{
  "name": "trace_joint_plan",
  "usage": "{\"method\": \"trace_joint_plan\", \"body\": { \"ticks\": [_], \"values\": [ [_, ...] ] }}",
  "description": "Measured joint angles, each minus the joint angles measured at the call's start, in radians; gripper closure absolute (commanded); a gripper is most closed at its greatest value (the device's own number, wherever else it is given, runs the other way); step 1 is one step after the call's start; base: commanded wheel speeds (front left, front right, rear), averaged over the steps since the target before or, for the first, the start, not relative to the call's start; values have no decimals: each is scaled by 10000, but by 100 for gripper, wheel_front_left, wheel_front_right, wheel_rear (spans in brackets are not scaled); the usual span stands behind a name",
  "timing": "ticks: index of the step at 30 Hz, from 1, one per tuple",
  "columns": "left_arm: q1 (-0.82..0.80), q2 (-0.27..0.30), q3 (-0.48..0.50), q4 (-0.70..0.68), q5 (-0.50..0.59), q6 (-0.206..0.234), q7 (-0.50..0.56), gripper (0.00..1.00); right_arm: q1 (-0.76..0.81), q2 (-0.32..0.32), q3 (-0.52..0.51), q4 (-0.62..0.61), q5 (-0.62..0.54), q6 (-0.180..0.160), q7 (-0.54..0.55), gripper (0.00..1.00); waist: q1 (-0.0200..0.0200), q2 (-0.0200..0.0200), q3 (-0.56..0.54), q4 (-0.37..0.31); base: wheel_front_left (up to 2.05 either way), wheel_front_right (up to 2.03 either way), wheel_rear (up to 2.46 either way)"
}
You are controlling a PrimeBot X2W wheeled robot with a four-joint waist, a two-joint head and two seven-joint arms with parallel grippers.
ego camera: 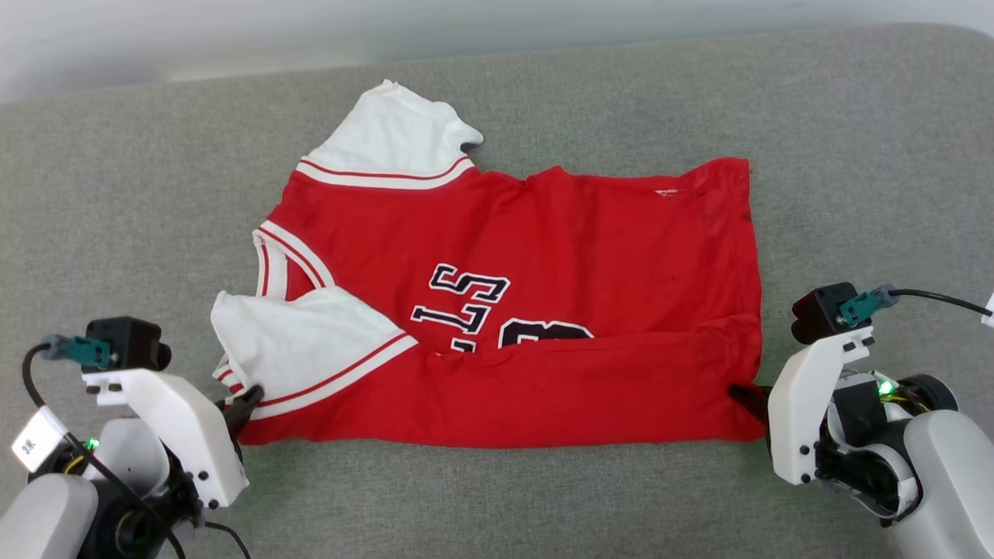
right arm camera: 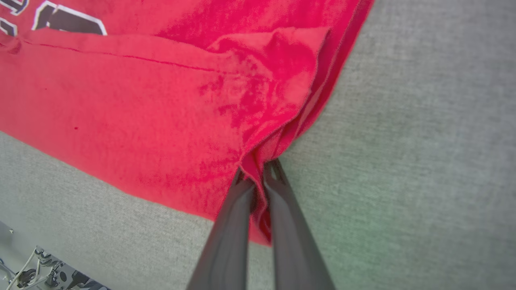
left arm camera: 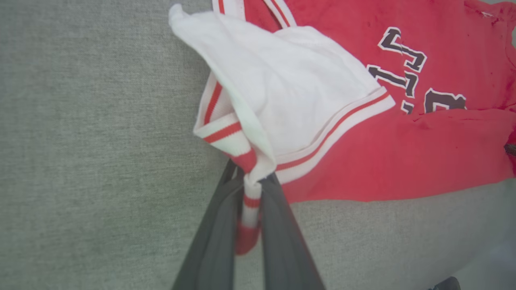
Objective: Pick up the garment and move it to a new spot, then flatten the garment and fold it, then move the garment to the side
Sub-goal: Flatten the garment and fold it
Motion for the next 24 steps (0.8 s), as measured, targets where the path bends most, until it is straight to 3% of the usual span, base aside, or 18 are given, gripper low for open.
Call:
{"method": "trace_joint_plan", "body": {
  "ticks": [16, 24],
  "values": [
    [2675, -159, 92, -742, -94, 663, -614, 100, 1322, -305, -207, -441, 263, 0, 245, 100, 0, 0, -1963, 116, 0, 0, 0],
    [3306, -715, 15, -138, -466, 556, -988, 100, 2547, 17, -619, -552, 336, -2, 339, 100, -1, 0, -2225, 278, 0, 0, 0]
  ]
}}
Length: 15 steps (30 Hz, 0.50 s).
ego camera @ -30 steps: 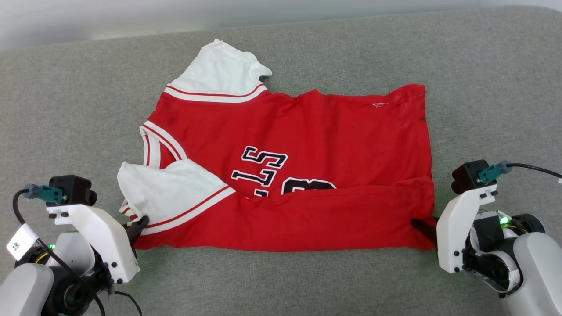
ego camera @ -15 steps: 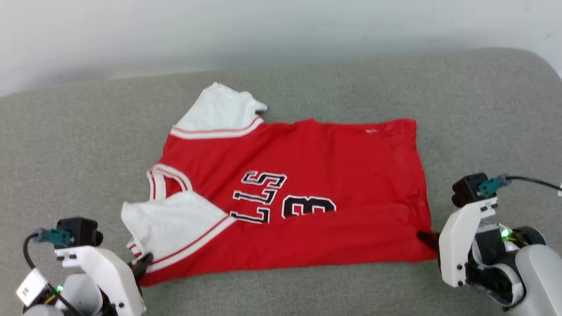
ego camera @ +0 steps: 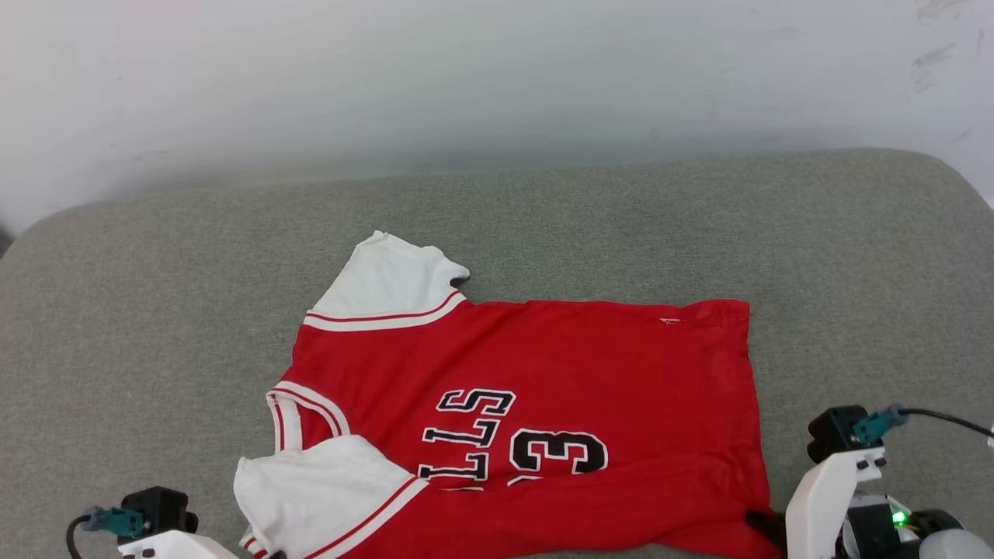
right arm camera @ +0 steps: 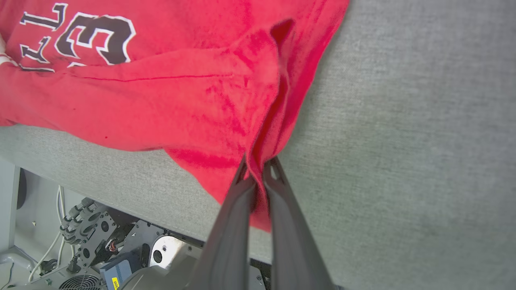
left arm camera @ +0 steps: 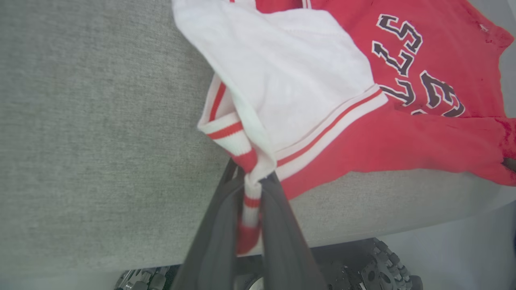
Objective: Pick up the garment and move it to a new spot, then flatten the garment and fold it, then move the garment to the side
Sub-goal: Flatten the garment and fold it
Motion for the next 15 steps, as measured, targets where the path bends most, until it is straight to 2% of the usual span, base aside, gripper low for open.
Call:
{"method": "trace_joint_plan", "body": {
  "ticks": [1, 2, 3, 9, 15],
  "values": [
    [-26, -73, -33, 173, -10, -61, -67, 87, 113, 73, -88, 25, 0, 0, -59, 57, 0, 0, 1, 1, 0, 0, 0],
    [-58, -174, -36, 351, -69, -107, -113, 55, 214, 136, -173, 36, 0, 2, -165, 0, 0, 0, 7, 1, 0, 0, 0],
    [-112, -282, -46, 483, -132, -163, -157, 0, 304, 186, -228, 63, -2, 0, -203, 0, 0, 0, 15, 1, 0, 0, 0],
    [-794, -205, 201, 834, 316, -322, -974, 0, 441, 251, -426, -614, -545, 0, -2209, 0, 0, 0, 66, -166, 0, 0, 0],
    [-1603, -245, 667, 623, 1371, 36, -2721, 0, 269, 777, -1014, -1035, -1622, 0, -4987, 0, 0, 0, 25, -354, 0, 0, 0]
  ]
}}
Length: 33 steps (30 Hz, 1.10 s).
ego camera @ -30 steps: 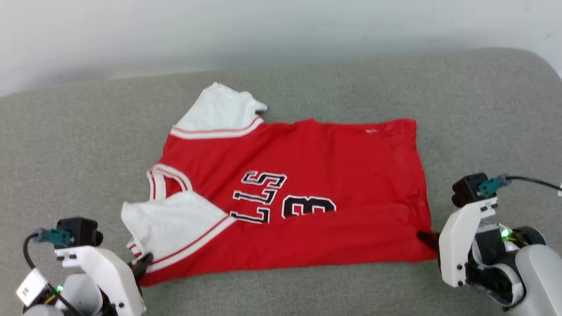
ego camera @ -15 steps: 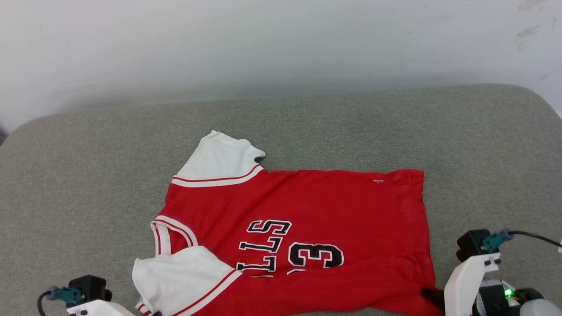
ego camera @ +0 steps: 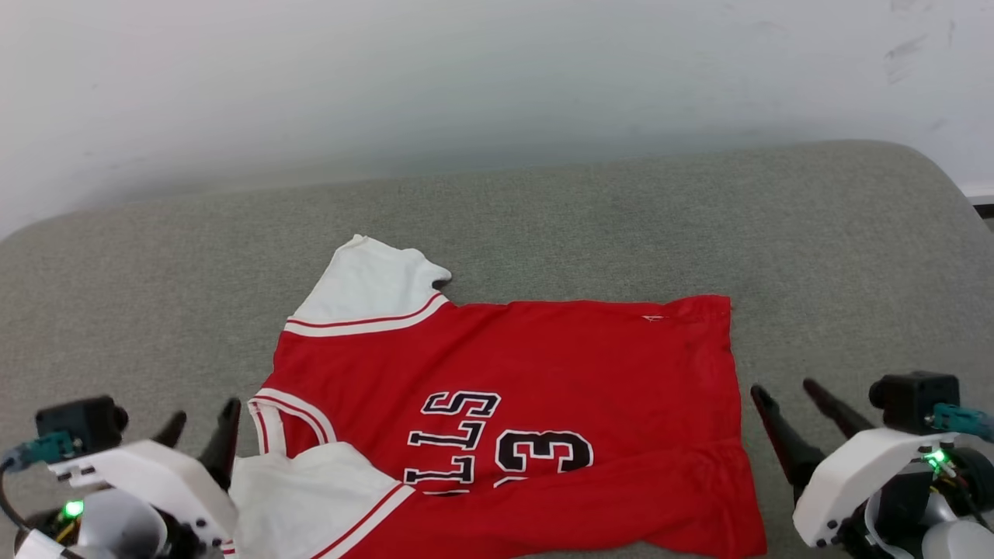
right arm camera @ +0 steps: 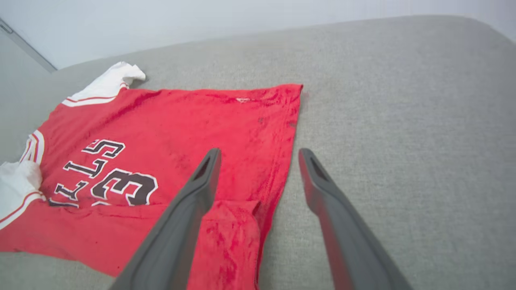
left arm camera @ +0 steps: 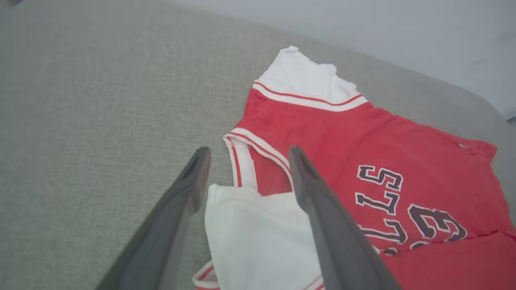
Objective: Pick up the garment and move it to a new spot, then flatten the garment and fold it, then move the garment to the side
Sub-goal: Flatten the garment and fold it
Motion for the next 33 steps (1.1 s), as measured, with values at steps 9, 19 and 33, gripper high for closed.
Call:
{"method": "trace_joint_plan", "body": {
  "ticks": [9, 19, 33],
  "values": [
    [-2451, -171, -46, -111, 1463, 67, -1779, 0, -1251, 746, -192, -838, -1032, 0, -2117, 0, 0, 0, 973, -331, 0, 0, 0],
    [-5602, 403, -155, 1484, 1565, -502, -786, 0, -2721, 953, 316, -1488, -1396, 0, -2416, 0, 1, 0, 2861, -994, 0, 0, 0],
    [-7955, 2069, -650, 3760, -90, -1373, 5156, 0, -3147, 1361, 725, -834, -1093, 0, -2880, 0, 2, 0, 4379, -2480, 0, 0, 0]
  ]
}}
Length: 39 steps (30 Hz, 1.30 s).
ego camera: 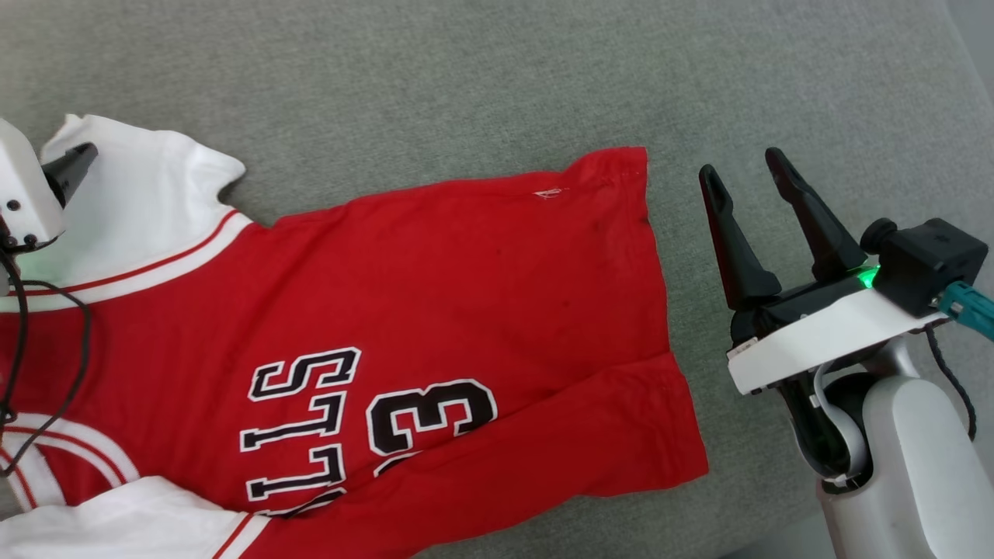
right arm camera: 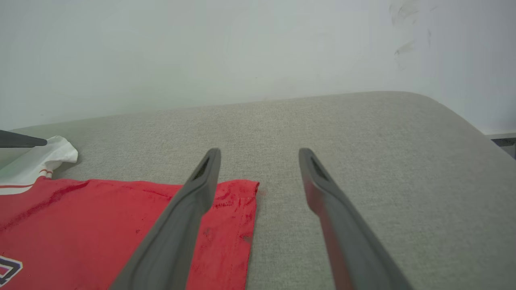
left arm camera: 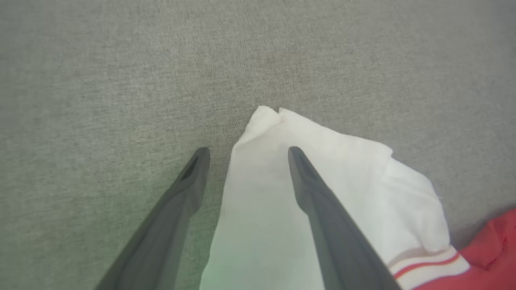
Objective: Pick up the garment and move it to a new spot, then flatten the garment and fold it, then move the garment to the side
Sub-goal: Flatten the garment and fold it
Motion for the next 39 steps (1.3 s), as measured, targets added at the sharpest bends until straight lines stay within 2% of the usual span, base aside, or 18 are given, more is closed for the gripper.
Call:
{"method": "trace_joint_plan", "body": {
  "ticks": [8, 11, 12, 15, 16, 20, 27, 32, 39],
  "values": [
    [-327, 571, -577, -370, -209, 288, 2506, 0, -153, 115, 113, 522, 194, 2, -230, 0, -1, 0, 413, -345, 0, 0, 0],
    [-366, 512, -633, -500, -190, 483, 2709, 89, -275, 123, 155, 683, 297, 2, -230, 0, -1, 0, 494, -367, 0, 0, 0],
    [-365, 481, -635, -502, -188, 500, 2706, 100, -324, 128, 176, 746, 339, 0, -228, 0, -1, 1, 501, -375, 0, 0, 0],
    [-327, 253, -679, -443, -217, 558, 2497, 100, -405, 121, 209, 928, 462, 2, -155, 0, -1, 0, 449, -372, 0, 0, 0],
    [-240, 94, -663, -314, -209, 546, 2069, 100, -452, 25, 180, 1147, 704, 0, -46, 0, -1, 1, 323, -325, 0, 0, 0],
    [-152, -186, -631, -171, -188, 472, 1544, 100, -674, -240, 69, 1743, 1241, 0, 539, 0, -1, 0, 84, -163, 0, 0, 0],
    [-332, -679, -788, -518, 21, 182, 577, 100, -1610, -1266, 385, 3359, 2546, 0, 2940, 0, -1, 0, -243, 547, 0, 0, 0],
    [-508, -1001, -1085, -984, 151, -56, 389, 100, -2466, -1912, 865, 3802, 3120, 0, 4397, 0, -1, 0, -334, 1229, 0, 0, 0],
    [-646, -1292, -1336, -1476, 274, -150, 165, 100, -3659, -2255, 1544, 4631, 3405, 0, 5737, 0, -1, 0, -155, 1963, 0, 0, 0]
  ]
}}
